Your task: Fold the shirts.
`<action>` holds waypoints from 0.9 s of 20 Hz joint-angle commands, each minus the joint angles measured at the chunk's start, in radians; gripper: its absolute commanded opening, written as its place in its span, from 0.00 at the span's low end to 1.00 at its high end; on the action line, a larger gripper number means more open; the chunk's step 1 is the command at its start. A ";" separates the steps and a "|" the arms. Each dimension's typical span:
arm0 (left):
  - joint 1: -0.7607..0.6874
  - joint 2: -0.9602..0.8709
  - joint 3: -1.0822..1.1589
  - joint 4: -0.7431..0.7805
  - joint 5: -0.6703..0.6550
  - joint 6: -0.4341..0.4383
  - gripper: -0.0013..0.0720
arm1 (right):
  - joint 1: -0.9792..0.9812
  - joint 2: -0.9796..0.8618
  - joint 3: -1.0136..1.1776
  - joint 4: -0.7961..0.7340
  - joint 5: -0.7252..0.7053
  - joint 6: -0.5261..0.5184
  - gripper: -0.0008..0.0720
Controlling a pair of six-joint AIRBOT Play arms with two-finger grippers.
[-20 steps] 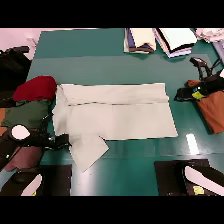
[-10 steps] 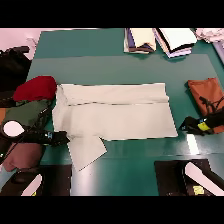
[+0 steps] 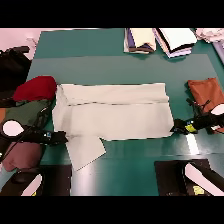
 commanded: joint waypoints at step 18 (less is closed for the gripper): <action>0.000 -0.243 0.454 0.229 0.018 0.095 0.06 | 0.223 -0.100 0.497 -0.238 0.094 0.105 0.03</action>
